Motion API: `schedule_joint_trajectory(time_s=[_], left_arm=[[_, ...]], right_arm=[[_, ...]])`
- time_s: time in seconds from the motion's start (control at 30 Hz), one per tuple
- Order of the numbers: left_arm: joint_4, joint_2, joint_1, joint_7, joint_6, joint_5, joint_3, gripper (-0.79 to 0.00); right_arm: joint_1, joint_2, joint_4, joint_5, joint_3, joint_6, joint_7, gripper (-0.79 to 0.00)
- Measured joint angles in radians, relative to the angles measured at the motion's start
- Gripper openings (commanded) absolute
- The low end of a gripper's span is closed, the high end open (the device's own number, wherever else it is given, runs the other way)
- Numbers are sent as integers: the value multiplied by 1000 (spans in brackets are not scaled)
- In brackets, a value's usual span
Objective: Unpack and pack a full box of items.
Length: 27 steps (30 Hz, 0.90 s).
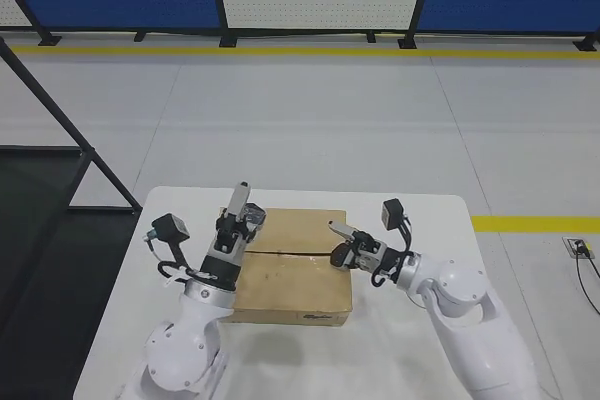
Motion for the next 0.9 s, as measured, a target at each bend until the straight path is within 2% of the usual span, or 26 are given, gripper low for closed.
schedule_joint_trajectory(time_s=[0.37,0.9], left_arm=[[26,-13,-47,-6,18,105,57,0],[78,-36,-96,-31,51,165,123,0]], right_arm=[[-2,9,6,10,5,0,1,0],[-6,22,6,30,20,-8,-7,0]])
